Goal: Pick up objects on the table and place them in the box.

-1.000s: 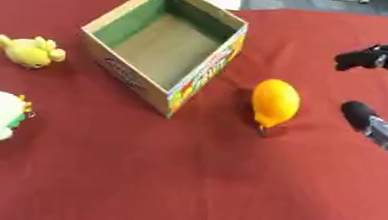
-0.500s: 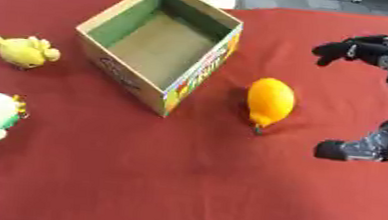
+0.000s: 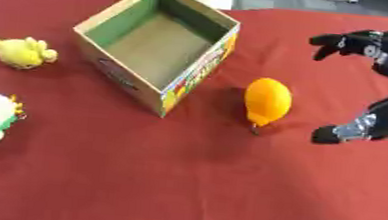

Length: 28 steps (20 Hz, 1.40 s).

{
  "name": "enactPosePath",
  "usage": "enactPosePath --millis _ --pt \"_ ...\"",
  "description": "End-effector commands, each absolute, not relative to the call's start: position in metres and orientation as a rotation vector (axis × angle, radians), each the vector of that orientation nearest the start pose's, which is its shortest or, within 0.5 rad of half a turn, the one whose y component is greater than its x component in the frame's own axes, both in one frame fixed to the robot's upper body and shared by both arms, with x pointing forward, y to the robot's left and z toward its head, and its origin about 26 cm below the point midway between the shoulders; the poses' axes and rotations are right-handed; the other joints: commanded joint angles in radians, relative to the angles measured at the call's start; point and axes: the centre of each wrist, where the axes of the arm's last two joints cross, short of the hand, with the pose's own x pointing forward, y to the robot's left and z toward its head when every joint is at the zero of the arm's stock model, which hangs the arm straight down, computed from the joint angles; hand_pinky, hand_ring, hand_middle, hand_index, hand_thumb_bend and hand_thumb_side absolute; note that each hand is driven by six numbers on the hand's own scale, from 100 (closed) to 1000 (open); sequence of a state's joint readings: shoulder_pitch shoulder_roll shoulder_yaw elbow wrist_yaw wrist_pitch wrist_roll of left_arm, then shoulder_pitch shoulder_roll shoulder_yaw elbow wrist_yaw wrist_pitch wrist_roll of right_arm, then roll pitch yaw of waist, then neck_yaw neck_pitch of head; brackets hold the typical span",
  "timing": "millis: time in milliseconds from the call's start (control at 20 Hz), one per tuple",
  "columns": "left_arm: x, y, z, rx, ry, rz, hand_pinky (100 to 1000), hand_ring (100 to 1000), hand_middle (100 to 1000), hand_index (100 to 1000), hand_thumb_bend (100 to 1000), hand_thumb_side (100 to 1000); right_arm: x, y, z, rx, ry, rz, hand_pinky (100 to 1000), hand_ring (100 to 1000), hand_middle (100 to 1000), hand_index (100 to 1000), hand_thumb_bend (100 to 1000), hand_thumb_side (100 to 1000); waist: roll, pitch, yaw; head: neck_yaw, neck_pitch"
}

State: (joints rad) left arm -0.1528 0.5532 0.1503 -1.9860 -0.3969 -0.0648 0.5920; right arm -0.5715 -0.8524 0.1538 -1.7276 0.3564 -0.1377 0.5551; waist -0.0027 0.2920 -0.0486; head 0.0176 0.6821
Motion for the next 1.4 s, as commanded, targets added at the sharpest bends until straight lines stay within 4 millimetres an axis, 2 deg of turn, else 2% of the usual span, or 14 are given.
enactPosePath --millis 50,400,750,1400 --pt "0.278 0.341 0.209 1.225 -2.364 -0.099 478 520 577 609 100 464 0.355 -0.324 0.281 -0.736 -1.622 1.639 866 895 821 1000 774 583 -0.001 -0.021 0.002 -0.007 -0.013" --pt "0.279 0.340 0.210 1.219 -2.369 -0.101 477 521 577 609 100 464 0.378 -0.318 0.270 -0.701 -1.574 1.638 869 896 825 1000 770 562 0.000 -0.020 0.009 -0.011 -0.014" --pt "0.280 0.338 0.211 1.211 -2.374 -0.100 476 521 577 608 100 463 0.400 -0.312 0.249 -0.649 -1.536 1.591 870 886 789 1000 768 519 0.002 -0.014 0.017 -0.013 -0.014" --pt "0.280 0.337 0.210 1.201 -2.373 -0.099 475 520 575 606 100 463 0.412 -0.300 0.223 -0.619 -1.549 1.551 858 867 714 958 759 481 0.000 -0.006 0.022 -0.011 -0.020"
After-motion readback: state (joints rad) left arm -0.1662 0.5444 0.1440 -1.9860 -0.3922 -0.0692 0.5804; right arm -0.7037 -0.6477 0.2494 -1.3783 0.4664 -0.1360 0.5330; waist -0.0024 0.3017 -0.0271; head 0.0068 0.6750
